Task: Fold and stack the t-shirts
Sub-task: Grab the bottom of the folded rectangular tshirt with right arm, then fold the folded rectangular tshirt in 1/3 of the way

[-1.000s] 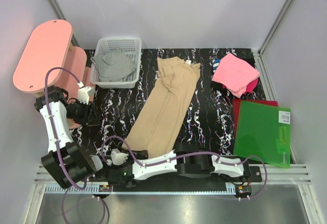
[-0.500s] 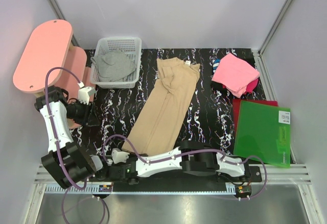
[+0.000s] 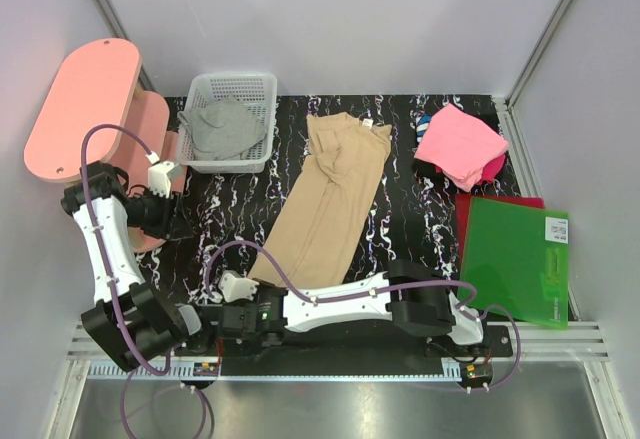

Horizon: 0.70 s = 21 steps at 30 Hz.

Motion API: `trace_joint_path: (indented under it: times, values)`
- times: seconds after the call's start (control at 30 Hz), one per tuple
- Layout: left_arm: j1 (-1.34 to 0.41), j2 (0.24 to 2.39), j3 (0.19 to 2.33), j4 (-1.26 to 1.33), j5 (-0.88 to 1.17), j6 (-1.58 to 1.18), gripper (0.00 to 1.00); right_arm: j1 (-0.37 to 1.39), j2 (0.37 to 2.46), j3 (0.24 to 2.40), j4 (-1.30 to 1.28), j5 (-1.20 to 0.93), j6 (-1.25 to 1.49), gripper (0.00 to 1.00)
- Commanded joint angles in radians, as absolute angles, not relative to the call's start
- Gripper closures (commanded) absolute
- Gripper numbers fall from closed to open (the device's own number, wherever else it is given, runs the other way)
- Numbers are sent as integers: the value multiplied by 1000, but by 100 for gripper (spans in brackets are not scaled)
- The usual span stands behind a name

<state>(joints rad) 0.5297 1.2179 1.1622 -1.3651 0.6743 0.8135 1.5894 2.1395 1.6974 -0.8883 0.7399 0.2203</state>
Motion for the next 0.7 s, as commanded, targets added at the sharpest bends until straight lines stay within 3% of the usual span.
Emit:
trace_joint_path:
  times: [0.0, 0.47, 0.67]
  values:
    - [531, 1216, 1206, -1390, 721, 811, 60, 1588, 2072, 1741, -900, 721, 215, 100]
    - [531, 1213, 1238, -1405, 710, 831, 60, 1608, 1984, 1740, -937, 512, 239, 100]
    - [532, 1236, 1256, -1410, 712, 833, 60, 1464, 1916, 1709, -917, 566, 203, 100]
